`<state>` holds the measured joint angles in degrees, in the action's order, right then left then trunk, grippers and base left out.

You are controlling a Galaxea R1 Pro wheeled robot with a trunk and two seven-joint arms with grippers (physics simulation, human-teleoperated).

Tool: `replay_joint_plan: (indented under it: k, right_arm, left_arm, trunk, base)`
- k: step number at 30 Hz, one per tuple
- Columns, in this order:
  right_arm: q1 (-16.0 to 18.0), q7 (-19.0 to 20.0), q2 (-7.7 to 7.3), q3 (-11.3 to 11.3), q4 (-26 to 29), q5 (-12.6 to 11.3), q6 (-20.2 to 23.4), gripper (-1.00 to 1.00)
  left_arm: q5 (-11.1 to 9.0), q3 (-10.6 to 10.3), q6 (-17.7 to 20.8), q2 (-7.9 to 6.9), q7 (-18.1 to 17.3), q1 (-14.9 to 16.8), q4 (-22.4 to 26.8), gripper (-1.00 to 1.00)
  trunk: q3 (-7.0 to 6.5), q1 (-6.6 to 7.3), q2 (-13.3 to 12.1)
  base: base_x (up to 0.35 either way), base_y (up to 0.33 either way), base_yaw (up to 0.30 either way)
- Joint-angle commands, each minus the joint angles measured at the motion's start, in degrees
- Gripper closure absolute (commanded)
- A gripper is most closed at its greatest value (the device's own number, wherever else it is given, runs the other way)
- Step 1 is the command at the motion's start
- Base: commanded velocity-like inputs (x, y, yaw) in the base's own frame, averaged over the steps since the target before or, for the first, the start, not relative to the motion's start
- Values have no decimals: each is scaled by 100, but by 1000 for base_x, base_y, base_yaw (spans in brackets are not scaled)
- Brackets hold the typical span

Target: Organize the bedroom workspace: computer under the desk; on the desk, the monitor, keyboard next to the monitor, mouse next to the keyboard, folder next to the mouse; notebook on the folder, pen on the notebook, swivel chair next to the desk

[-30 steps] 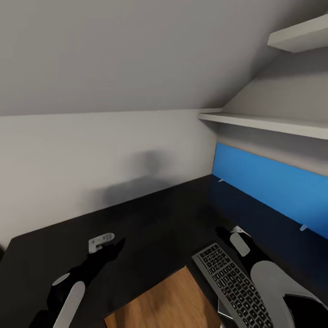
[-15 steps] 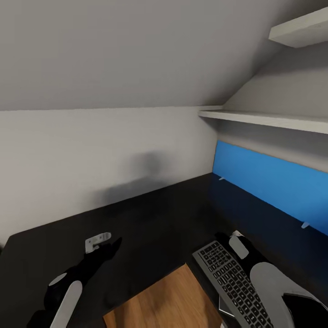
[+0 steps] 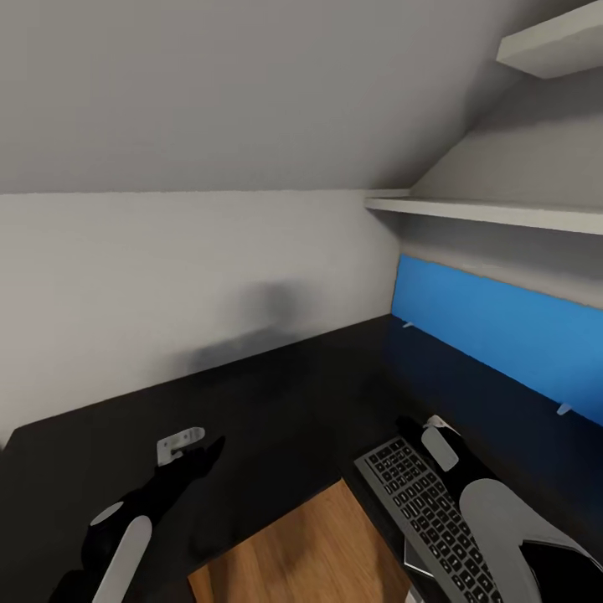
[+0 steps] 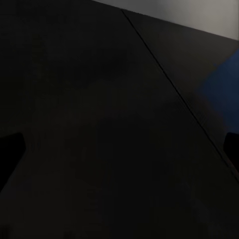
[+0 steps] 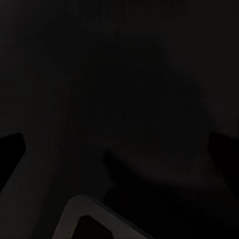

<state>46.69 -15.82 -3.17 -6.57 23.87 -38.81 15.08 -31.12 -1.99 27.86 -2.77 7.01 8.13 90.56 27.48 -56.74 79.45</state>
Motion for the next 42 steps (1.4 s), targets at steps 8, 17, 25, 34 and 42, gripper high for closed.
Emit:
replay_joint_plan:
  k: [8, 17, 25, 34, 42]
  right_arm:
    - [-2, -26, 2, -11, -331, -100, 21, -100]
    - [-2, -26, 17, -3, -333, -100, 21, -100]
    - [-1, -30, 28, 5, -339, -100, 17, -100]
    - [0, -35, 58, 38, -341, -78, 4, -100]
    - [0, -35, 62, 50, -339, -65, 3, -100]
  left_arm:
    - [-62, -12, 17, -11, 52, 4, -4, -100]
    - [-67, -12, 17, -13, 46, 4, -41, -100]
    - [-65, -16, 17, -13, 46, 4, -45, -100]
    - [-61, -20, 17, -13, 46, 4, -45, -100]
    - [-57, -22, 17, -13, 46, 4, -46, -100]
  trunk:
    - [7, -1, 2]
    - [7, -1, 2]
    - [7, -1, 2]
    - [7, -1, 2]
    - [7, -1, 2]
  base:
    - [0, 0, 0]
    - [0, 0, 0]
    - [-49, 15, 0]
    - [-58, 111, 0]
    - [-4, 121, 0]
